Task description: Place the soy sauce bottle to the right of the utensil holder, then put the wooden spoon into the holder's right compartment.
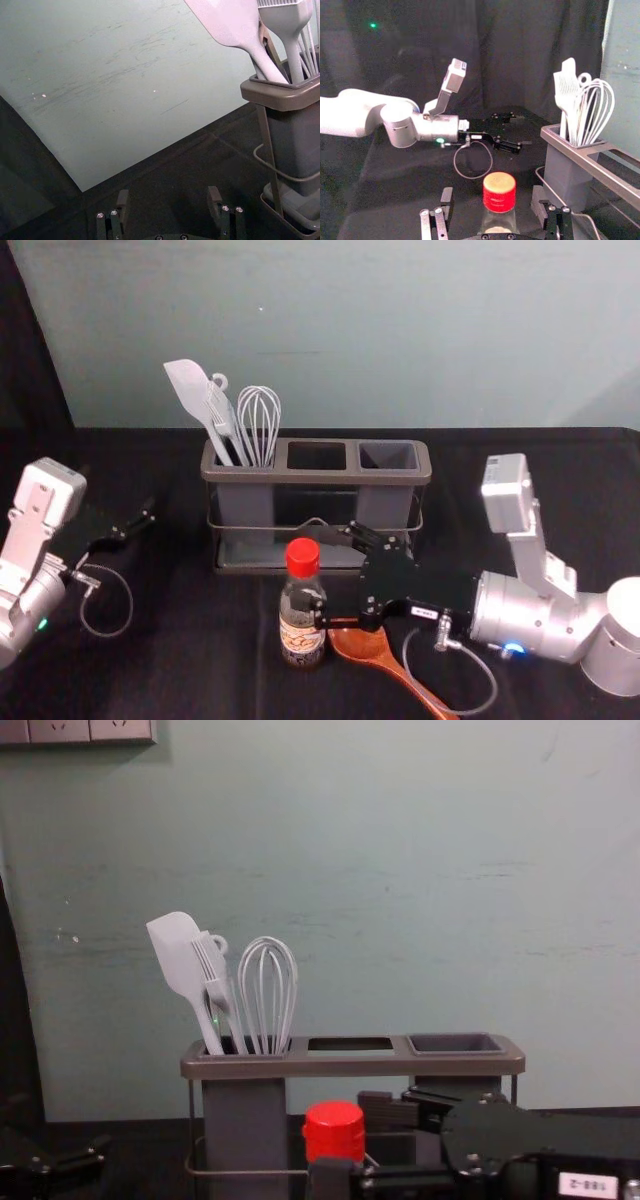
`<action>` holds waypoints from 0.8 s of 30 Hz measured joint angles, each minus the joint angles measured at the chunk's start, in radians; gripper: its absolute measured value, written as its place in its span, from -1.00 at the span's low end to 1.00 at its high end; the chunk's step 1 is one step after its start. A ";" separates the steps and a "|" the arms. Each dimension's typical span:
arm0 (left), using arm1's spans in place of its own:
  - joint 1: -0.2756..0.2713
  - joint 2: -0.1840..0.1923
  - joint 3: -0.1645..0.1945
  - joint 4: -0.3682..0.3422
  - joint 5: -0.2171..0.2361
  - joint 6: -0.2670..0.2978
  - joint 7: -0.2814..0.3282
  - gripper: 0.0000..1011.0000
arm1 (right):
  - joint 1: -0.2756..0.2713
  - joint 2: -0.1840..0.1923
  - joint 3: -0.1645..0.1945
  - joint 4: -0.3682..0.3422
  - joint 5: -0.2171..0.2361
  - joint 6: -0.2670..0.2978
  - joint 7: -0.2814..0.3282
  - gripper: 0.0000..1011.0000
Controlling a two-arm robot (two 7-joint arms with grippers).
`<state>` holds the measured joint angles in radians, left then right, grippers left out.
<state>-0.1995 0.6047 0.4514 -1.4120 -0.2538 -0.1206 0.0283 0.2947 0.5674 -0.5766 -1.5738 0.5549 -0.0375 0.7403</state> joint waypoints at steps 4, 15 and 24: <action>0.000 0.000 0.000 0.000 0.000 0.000 0.000 1.00 | 0.019 -0.012 -0.016 0.015 -0.016 0.005 -0.011 0.98; 0.000 0.000 0.000 0.000 0.000 0.000 0.000 1.00 | 0.039 -0.030 -0.029 0.035 -0.032 0.005 -0.026 0.98; 0.000 0.000 0.000 0.000 0.000 0.000 0.000 1.00 | 0.039 -0.029 -0.030 0.034 -0.032 0.005 -0.026 0.98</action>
<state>-0.1996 0.6046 0.4514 -1.4120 -0.2539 -0.1205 0.0283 0.3338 0.5383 -0.6061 -1.5394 0.5225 -0.0323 0.7142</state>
